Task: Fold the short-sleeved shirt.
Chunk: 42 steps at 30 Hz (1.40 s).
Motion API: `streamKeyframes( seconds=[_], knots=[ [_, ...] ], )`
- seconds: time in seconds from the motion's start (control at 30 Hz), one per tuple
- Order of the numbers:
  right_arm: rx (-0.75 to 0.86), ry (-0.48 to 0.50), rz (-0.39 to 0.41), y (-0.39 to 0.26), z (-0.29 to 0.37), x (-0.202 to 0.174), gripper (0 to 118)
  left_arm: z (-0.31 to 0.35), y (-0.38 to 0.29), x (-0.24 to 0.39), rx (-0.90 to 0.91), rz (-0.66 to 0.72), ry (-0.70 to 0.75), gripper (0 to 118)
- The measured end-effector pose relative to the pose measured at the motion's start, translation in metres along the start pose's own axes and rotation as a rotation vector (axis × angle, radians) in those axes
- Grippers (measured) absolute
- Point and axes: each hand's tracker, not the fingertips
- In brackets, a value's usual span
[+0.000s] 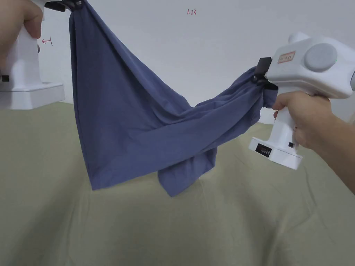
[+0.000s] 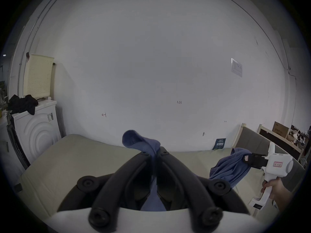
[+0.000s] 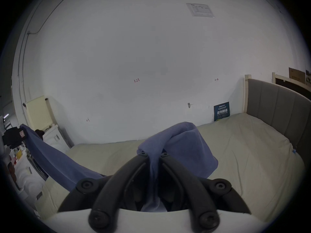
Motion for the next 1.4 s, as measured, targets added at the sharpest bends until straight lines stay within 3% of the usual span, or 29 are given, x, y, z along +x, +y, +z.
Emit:
streamKeyframes(
  seconds=[0.17,0.3,0.43,0.63,0.73,0.87,1.03,1.2,1.23,1.3,1.33,1.37,1.4],
  knots=[
    [-0.084,-0.041,-0.005,-0.050,0.004,0.028,8,0.011,-0.047,-0.029,-0.113,0.031,-0.041,5],
    [-0.164,-0.050,-0.084,-0.096,0.036,0.067,8,0.042,-0.096,-0.048,-0.236,0.040,-0.069,5],
    [-0.193,-0.070,-0.098,-0.136,0.082,0.106,8,0.098,-0.137,-0.063,-0.349,0.046,-0.125,5],
    [-0.283,-0.126,-0.202,-0.191,0.137,0.152,8,0.180,-0.208,-0.070,-0.476,0.062,-0.125,5],
    [-0.334,-0.143,-0.223,-0.216,0.158,0.156,8,0.221,-0.251,-0.066,-0.579,0.092,-0.123,5],
    [-0.384,-0.159,-0.183,-0.245,0.171,0.164,8,0.259,-0.314,-0.060,-0.749,0.166,-0.109,5],
    [-0.380,-0.184,-0.236,-0.258,0.191,0.175,8,0.283,-0.371,-0.056,-0.915,0.249,-0.097,5],
    [-0.439,-0.209,-0.224,-0.249,0.201,0.172,15,0.293,-0.381,-0.051,-0.920,0.270,-0.085,6],
    [-0.437,-0.219,-0.173,-0.242,0.210,0.164,15,0.297,-0.373,-0.050,-0.881,0.263,-0.057,6],
    [-0.360,-0.198,-0.054,-0.225,0.232,0.148,43,0.307,-0.350,-0.046,-0.762,0.205,-0.010,22],
    [-0.299,-0.189,0.016,-0.216,0.248,0.137,63,0.314,-0.336,-0.039,-0.684,0.150,0.013,47],
    [-0.248,-0.199,0.072,-0.208,0.265,0.122,70,0.319,-0.320,-0.031,-0.618,0.096,0.023,69],
    [-0.213,-0.221,0.108,-0.202,0.279,0.109,70,0.321,-0.306,-0.024,-0.565,0.061,0.015,82]
  ],
)
